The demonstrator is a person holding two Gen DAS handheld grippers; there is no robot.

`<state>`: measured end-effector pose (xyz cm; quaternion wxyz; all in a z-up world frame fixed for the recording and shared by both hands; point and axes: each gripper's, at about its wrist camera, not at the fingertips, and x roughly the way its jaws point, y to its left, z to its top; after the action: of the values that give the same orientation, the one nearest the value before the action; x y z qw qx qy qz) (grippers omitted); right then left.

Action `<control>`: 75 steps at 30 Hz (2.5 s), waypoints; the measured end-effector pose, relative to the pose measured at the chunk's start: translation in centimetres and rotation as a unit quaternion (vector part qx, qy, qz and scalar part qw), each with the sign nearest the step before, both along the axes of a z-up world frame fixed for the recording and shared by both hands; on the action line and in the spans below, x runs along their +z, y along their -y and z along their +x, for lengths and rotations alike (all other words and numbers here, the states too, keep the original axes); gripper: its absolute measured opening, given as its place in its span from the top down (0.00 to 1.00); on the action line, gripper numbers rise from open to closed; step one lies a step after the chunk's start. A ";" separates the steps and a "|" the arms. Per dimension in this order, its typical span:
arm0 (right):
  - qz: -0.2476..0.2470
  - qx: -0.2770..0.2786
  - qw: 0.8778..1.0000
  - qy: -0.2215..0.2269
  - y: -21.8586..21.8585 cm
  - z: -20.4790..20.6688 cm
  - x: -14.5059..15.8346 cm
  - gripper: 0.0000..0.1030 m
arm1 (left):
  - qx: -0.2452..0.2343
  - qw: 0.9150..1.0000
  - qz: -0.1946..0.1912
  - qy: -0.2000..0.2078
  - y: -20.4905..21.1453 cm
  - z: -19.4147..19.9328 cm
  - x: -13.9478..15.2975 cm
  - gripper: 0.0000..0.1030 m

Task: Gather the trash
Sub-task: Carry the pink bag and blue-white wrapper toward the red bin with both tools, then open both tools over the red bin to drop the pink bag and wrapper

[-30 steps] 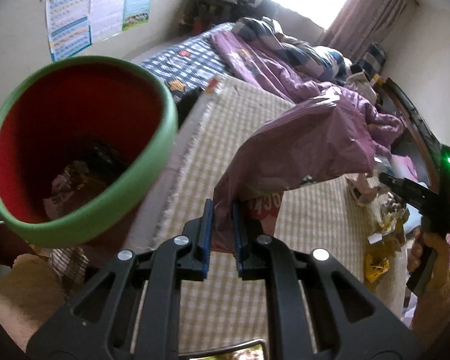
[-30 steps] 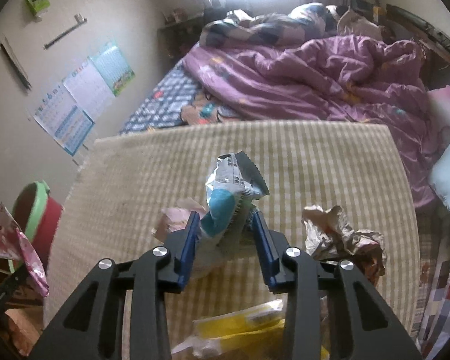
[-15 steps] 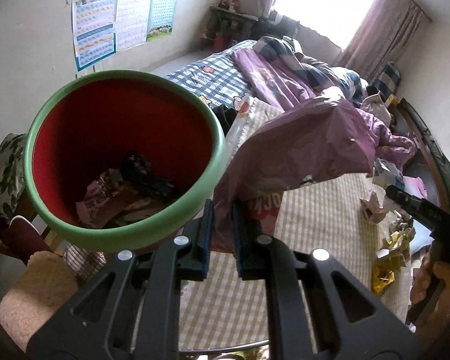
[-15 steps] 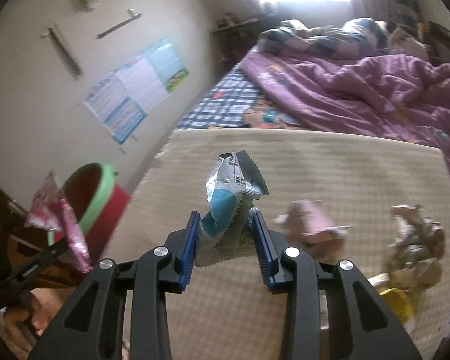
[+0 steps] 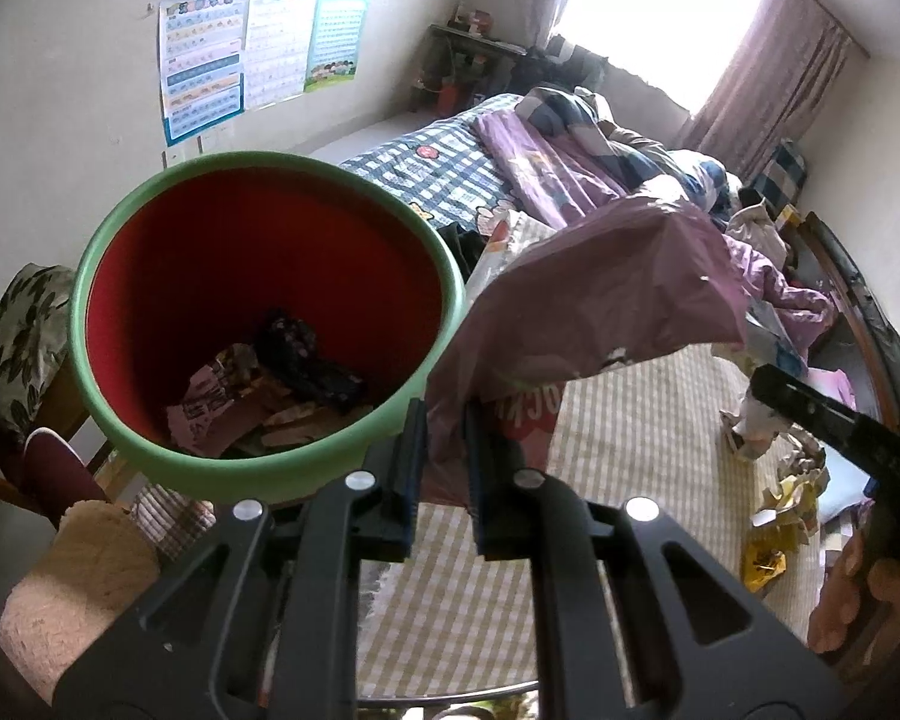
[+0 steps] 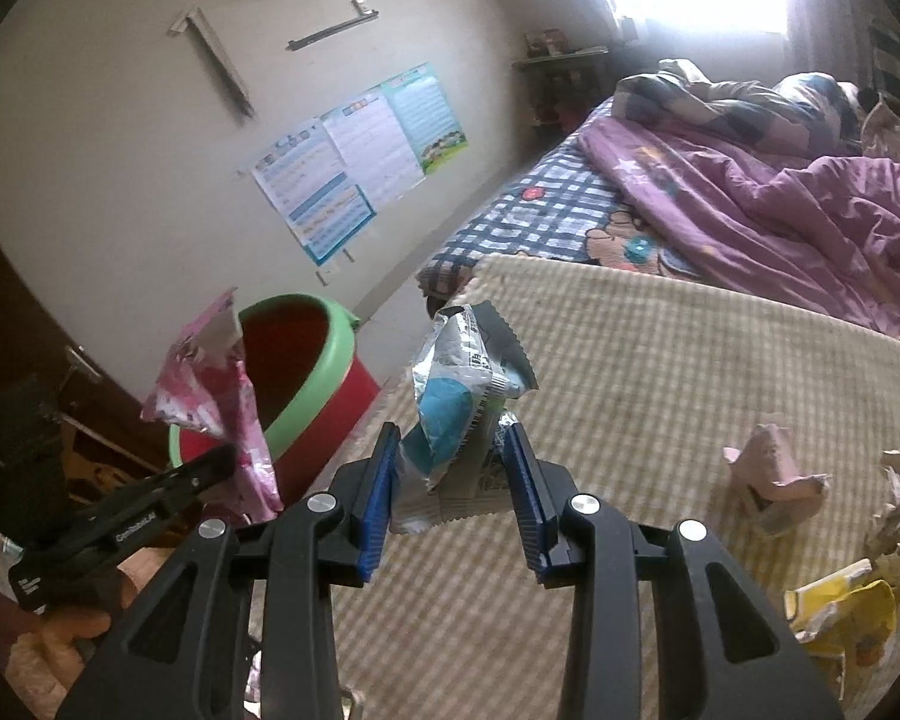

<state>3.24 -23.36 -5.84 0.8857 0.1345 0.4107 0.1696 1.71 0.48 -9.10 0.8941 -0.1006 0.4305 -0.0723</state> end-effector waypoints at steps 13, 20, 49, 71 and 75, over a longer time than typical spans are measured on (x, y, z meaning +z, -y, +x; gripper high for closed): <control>-0.004 0.032 0.999 0.005 -2.7 0.2 0.1 0.66 | 0.023 1.000 -0.010 0.015 -1.9 0.1 0.8 0.88; -0.005 0.048 0.999 0.009 -4.1 0.7 0.4 0.66 | 0.039 0.999 -0.012 0.020 -2.9 0.0 1.1 0.88; -0.005 0.154 0.986 0.056 -12.9 3.9 2.6 0.65 | 0.128 0.991 -0.006 0.034 -8.7 1.5 1.7 0.88; -0.009 0.188 0.981 0.045 -17.8 6.8 0.6 0.64 | 0.171 0.985 0.007 0.022 -11.0 3.5 0.7 0.88; -0.010 0.193 0.979 0.059 -18.1 6.6 0.8 0.56 | 0.180 0.983 0.011 0.021 -11.3 3.5 0.6 0.81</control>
<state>9.83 -5.25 -5.01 0.8604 0.0333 0.3777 0.3406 5.23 11.80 -8.49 0.9025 -0.1649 0.3871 0.0923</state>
